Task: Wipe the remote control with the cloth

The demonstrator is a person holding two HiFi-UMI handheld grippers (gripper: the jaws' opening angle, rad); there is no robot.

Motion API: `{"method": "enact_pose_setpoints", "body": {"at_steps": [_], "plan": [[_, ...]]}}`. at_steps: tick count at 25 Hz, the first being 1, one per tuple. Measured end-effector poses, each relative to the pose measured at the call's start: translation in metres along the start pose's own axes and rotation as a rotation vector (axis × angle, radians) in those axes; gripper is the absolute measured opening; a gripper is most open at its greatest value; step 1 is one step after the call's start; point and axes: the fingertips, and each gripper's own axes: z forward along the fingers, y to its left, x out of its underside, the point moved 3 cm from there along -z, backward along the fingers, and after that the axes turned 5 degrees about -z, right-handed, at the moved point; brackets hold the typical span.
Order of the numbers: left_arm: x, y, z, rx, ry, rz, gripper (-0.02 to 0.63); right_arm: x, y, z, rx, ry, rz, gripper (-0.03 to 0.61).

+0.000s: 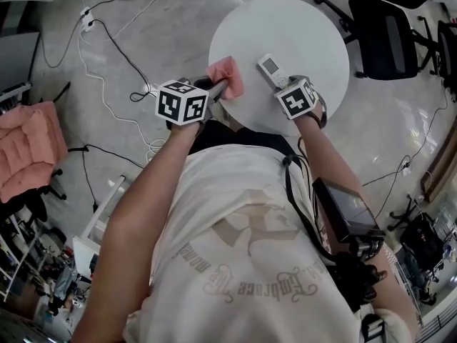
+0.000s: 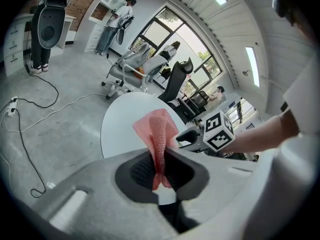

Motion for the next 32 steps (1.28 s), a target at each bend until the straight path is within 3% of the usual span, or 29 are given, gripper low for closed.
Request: {"method": "enact_pose_setpoints", "body": {"at_steps": [6, 9, 13, 19, 24, 32], "plan": [[0.003, -0.008, 0.008, 0.086, 0.011, -0.077, 0.017, 0.027, -0.004, -0.013, -0.214, -0.203, 0.488, 0.232], [0.006, -0.018, 0.009, 0.134, 0.032, -0.098, 0.017, 0.032, -0.001, -0.032, -0.276, -0.321, 0.608, 0.232], [0.010, -0.032, 0.015, 0.204, 0.044, -0.113, 0.017, 0.036, -0.003, -0.056, -0.304, -0.459, 0.681, 0.232], [0.005, -0.066, 0.017, 0.355, 0.019, -0.084, 0.017, 0.022, 0.002, -0.101, -0.458, -0.745, 0.758, 0.232], [-0.007, -0.102, 0.014, 0.538, -0.025, -0.109, 0.017, 0.009, 0.005, -0.141, -0.591, -0.957, 0.775, 0.232], [-0.007, -0.135, 0.000, 0.734, -0.023, -0.155, 0.017, -0.012, 0.025, -0.186, -0.807, -1.142, 0.713, 0.232]]}}
